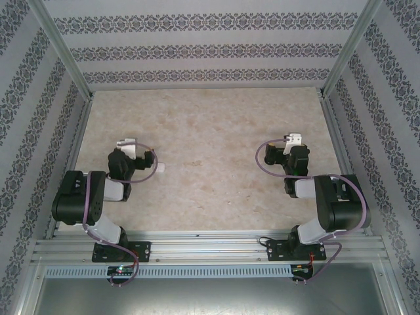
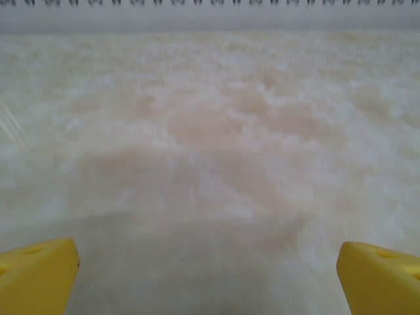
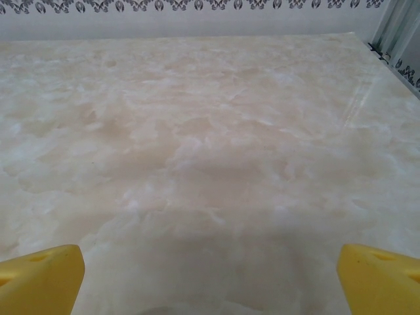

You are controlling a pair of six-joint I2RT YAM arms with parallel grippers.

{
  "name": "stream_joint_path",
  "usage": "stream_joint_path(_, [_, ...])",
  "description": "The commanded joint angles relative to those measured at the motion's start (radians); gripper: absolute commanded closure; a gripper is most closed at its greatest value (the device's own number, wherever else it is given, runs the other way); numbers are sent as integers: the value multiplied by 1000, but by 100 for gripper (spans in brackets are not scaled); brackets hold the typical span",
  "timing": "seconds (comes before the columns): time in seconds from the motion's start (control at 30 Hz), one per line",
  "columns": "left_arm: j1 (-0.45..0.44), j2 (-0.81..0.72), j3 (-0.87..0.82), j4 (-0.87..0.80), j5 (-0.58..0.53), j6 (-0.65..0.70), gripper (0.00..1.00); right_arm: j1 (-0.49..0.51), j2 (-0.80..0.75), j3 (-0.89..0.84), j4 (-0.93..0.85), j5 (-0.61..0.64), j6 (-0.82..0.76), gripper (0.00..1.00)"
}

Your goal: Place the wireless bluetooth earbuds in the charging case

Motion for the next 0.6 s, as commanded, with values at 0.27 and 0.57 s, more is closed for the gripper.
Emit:
stream_joint_path(0.27, [-2, -12, 19, -58, -21, -3, 0, 2, -12, 21, 8, -2, -18, 2])
stream_joint_path(0.57, [-2, -13, 19, -57, -21, -3, 0, 1, -8, 26, 2, -5, -17, 2])
